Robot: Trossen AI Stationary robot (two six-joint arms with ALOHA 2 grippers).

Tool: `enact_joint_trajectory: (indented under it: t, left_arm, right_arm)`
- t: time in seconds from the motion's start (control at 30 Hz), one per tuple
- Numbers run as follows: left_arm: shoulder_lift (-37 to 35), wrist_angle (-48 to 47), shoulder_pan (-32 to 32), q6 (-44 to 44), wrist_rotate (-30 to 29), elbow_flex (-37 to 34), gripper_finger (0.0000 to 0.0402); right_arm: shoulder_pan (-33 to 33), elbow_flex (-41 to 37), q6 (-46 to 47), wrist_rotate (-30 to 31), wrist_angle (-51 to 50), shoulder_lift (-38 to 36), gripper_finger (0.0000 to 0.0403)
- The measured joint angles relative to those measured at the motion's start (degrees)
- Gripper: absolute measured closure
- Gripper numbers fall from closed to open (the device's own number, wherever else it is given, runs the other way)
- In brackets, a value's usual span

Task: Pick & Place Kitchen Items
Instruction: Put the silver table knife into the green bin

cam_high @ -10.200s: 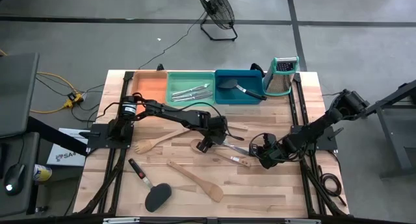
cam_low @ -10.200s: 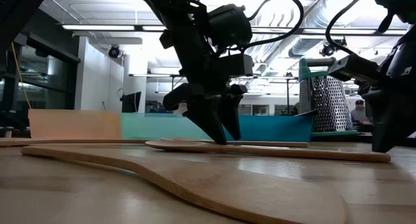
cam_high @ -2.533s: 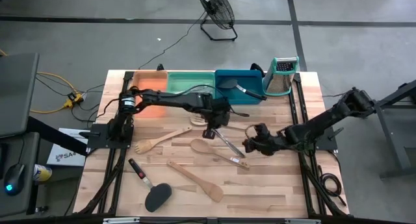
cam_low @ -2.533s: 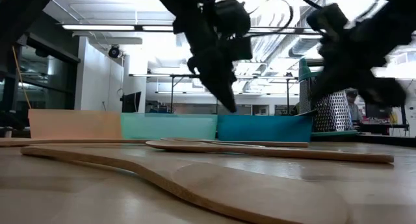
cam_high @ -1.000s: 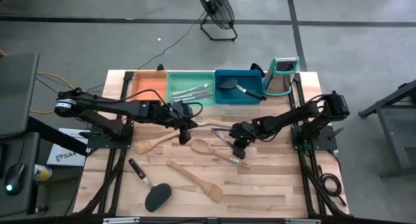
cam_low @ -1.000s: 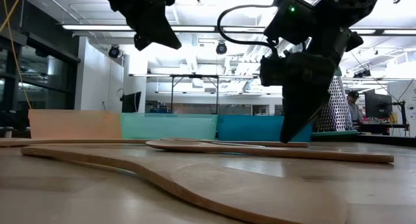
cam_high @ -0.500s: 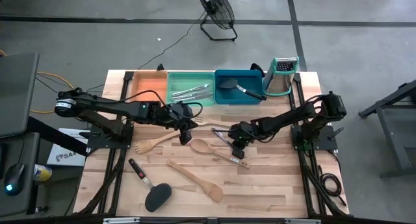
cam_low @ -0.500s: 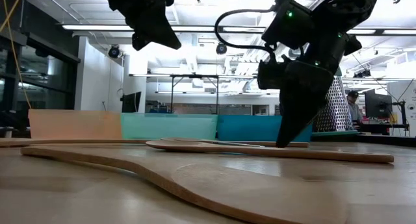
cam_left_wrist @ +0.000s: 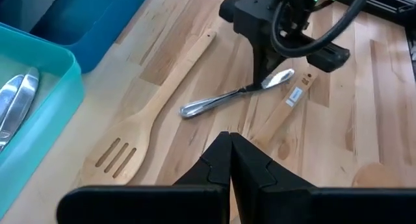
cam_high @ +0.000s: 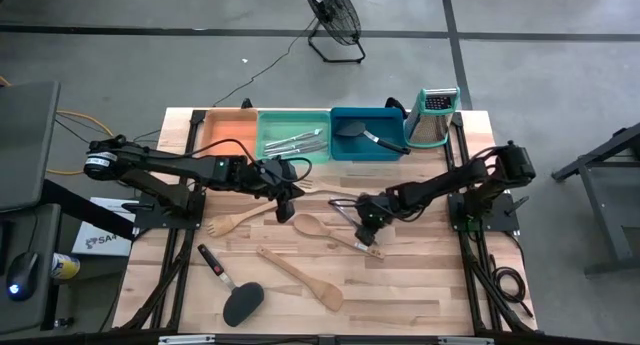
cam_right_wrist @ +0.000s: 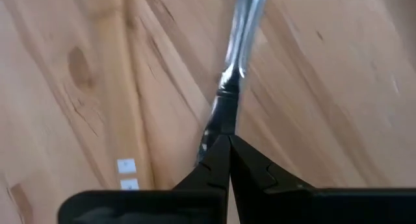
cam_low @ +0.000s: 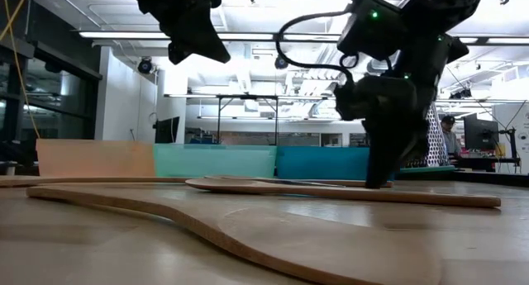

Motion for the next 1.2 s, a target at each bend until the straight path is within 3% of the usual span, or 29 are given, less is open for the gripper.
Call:
enact_joint_trajectory:
  t: [0.47, 0.67, 0.73, 0.83, 0.97, 1.2]
  left_arm:
    - [0.02, -0.59, 0.07, 0.13, 1.22, 0.00, 0.0402]
    - [0.04, -0.62, 0.09, 0.13, 2.49, 0.00, 0.0402]
    - [0.04, -0.67, 0.09, 0.15, 2.77, 0.01, 0.0402]
    - [0.04, -0.67, 0.09, 0.42, 2.85, 0.00, 0.0402]
    - [0.04, -0.32, 0.09, 0.55, 2.85, 0.02, 0.0402]
    - [0.04, -0.45, 0.09, 0.27, 2.85, 0.02, 0.0402]
  right_arm:
    - [7.11, 0.11, 17.87, 0.69, -6.35, -0.27, 0.0400]
    - [8.42, -0.77, 24.88, 4.85, -9.09, -5.92, 0.0400]
    - [7.55, -1.11, 24.55, 8.14, -9.45, -8.36, 0.0400]
    - [5.96, -0.44, 20.30, 10.96, -0.86, -10.28, 0.0400]
    - [4.26, -0.60, 14.78, 10.97, 7.05, -8.56, 0.0400]
    - [2.64, -0.59, 14.54, 7.86, 7.97, -3.55, 0.0400]
